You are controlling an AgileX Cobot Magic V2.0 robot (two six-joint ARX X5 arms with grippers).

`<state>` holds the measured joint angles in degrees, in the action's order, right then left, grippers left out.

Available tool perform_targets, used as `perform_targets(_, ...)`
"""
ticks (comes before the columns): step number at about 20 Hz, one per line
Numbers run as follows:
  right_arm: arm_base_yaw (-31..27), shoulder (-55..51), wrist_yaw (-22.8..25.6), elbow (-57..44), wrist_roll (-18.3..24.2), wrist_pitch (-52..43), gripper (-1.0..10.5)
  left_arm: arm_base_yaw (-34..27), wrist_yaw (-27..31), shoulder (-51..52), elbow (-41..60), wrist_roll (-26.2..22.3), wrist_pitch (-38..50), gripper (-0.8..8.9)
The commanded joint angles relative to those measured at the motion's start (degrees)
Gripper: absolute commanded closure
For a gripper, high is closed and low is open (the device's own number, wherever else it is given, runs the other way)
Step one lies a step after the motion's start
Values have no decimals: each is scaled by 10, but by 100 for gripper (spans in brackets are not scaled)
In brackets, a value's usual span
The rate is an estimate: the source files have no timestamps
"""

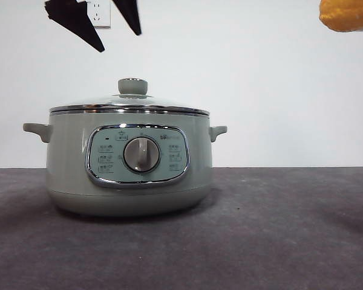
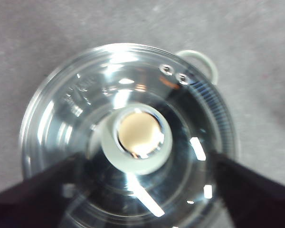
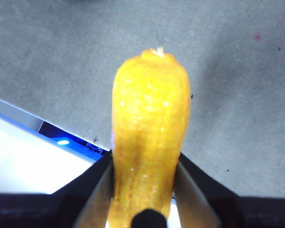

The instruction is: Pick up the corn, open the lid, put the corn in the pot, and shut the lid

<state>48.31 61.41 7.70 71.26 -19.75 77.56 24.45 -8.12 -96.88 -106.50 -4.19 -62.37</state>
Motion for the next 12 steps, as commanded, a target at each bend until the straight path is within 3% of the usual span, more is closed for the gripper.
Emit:
perform_targets(1, 1, -1, 2, 2, -12, 9, 962, 11, 37, -41, -36, -24, -22, 113)
perform_targets(12, 1, -1, 2, 2, -13, -20, 962, 22, 47, -113, -52, -27, -25, 123)
